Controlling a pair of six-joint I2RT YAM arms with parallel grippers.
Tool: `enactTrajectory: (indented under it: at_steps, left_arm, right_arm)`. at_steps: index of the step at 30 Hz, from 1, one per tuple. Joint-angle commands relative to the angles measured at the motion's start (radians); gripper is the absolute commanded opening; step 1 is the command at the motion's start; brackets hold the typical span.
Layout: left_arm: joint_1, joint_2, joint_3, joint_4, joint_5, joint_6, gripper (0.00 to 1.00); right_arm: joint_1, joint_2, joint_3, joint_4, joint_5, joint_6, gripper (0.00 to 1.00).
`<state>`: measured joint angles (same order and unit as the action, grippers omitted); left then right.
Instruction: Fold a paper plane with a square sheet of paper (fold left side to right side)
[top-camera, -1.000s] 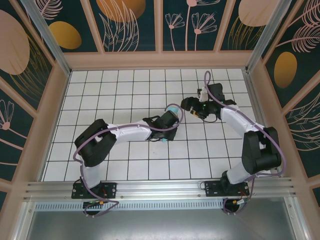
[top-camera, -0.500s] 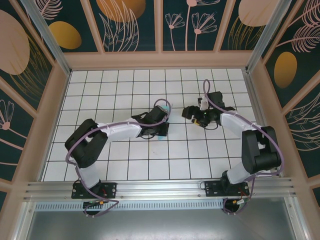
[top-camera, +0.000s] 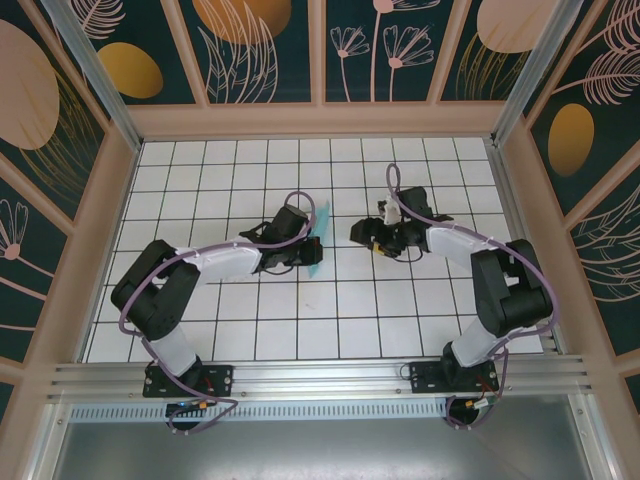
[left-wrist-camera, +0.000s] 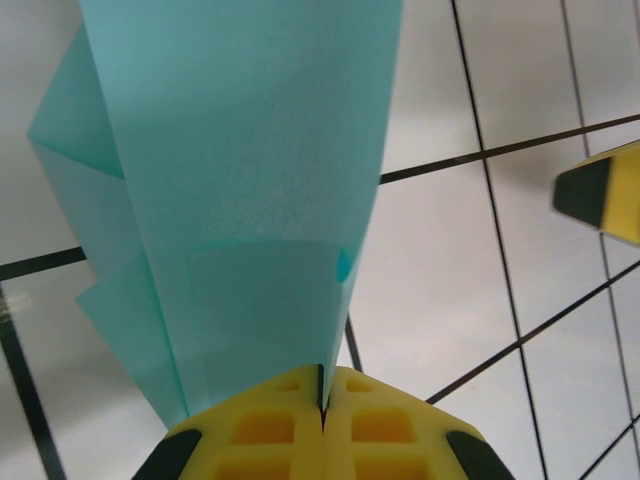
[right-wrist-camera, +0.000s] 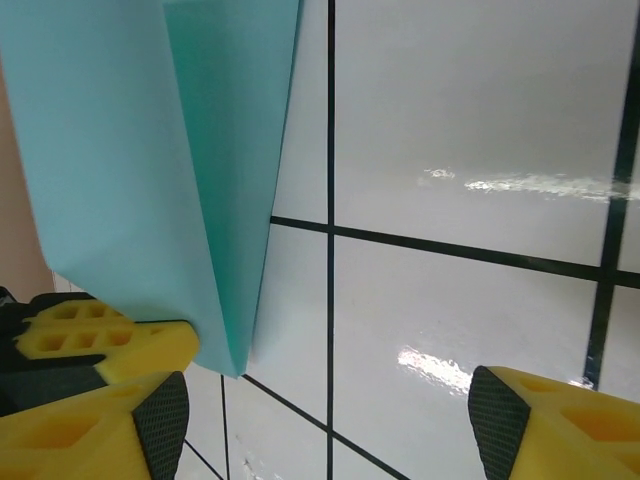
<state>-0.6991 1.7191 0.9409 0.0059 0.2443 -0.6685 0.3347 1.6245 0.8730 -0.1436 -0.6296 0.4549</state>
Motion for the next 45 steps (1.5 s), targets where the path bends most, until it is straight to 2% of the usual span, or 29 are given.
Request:
enactTrajectory:
  at_steps: [1, 8, 11, 13, 15, 19, 24, 28, 31, 33, 37, 40, 45]
  left_arm:
    - [0.011, -0.012, -0.013, 0.06, 0.062, -0.023, 0.0]
    - [0.01, 0.026, 0.019, 0.033, 0.062, -0.007, 0.02]
    - [0.01, 0.03, 0.019, 0.034, 0.071, -0.003, 0.11]
    - [0.01, 0.027, 0.018, 0.038, 0.078, -0.002, 0.21]
    - [0.011, 0.017, 0.018, 0.043, 0.092, 0.0, 0.26]
    - [0.01, -0.045, 0.017, 0.051, 0.12, 0.011, 0.4]
    - [0.013, -0.136, 0.024, 0.007, 0.123, 0.048, 0.49]
    - [0.049, -0.208, -0.002, -0.033, 0.078, 0.041, 0.55]
    - [0.106, -0.244, -0.059, -0.039, 0.059, 0.011, 0.56]
    - [0.138, -0.239, -0.09, -0.025, 0.079, -0.006, 0.51]
    - [0.16, -0.189, -0.118, 0.012, 0.105, -0.032, 0.5]
    - [0.168, -0.133, -0.119, 0.041, 0.12, -0.032, 0.54]
    - [0.168, -0.051, -0.095, 0.126, 0.213, -0.036, 0.55]
  right_arm:
    - [0.016, 0.019, 0.019, 0.07, -0.029, 0.026, 0.76]
    - [0.022, 0.011, -0.017, 0.205, -0.101, 0.097, 0.77]
    - [0.023, 0.01, -0.024, 0.249, -0.113, 0.138, 0.8]
    - [0.03, 0.024, -0.023, 0.286, -0.131, 0.172, 0.82]
    - [0.039, 0.042, -0.014, 0.308, -0.143, 0.192, 0.83]
    - [0.063, 0.079, 0.017, 0.314, -0.14, 0.203, 0.85]
    - [0.074, 0.107, 0.046, 0.325, -0.153, 0.207, 0.85]
    - [0.08, 0.117, 0.063, 0.302, -0.138, 0.197, 0.85]
    - [0.081, 0.12, 0.07, 0.274, -0.121, 0.18, 0.85]
    - [0.081, 0.11, 0.076, 0.235, -0.089, 0.154, 0.85]
    - [0.078, 0.091, 0.088, 0.168, -0.044, 0.113, 0.85]
    - [0.077, 0.078, 0.086, 0.142, -0.027, 0.095, 0.85]
    - [0.07, 0.07, 0.072, 0.131, -0.024, 0.085, 0.84]
